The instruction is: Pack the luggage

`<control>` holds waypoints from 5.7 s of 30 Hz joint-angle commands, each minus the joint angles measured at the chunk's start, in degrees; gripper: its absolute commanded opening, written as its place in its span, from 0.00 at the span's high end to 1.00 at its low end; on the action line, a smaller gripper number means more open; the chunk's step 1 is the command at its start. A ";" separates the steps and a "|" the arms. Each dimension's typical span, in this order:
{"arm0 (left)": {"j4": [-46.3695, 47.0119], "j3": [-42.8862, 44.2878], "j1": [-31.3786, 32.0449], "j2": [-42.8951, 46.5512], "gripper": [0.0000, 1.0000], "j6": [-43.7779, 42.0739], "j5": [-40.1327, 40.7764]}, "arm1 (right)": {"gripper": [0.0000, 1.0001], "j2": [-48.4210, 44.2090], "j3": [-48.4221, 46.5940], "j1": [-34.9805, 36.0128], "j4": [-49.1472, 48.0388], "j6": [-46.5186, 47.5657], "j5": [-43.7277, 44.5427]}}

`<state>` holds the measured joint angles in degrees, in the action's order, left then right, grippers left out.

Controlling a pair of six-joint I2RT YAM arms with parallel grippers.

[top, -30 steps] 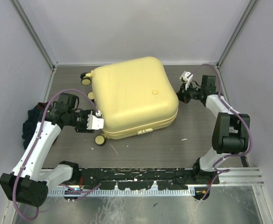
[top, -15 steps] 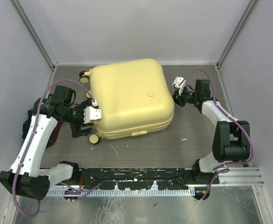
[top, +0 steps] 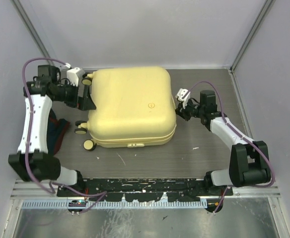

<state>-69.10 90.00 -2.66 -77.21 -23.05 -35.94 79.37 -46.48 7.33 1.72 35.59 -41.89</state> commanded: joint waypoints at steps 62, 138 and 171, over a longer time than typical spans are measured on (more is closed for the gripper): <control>28.77 -24.13 63.72 7.64 0.10 -16.07 39.69 | 1.00 -24.73 20.57 22.19 -14.72 -36.27 23.94; 59.76 -34.32 71.96 -12.58 0.50 -9.30 49.41 | 1.00 -26.81 20.33 11.65 -7.82 -39.49 17.07; 52.49 -33.29 68.53 -0.44 0.42 -1.31 38.60 | 1.00 -26.39 18.86 2.70 -3.20 -33.26 10.42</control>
<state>-22.65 49.87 65.87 -73.76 -27.77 2.94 51.70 -25.63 10.59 1.74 2.70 -32.71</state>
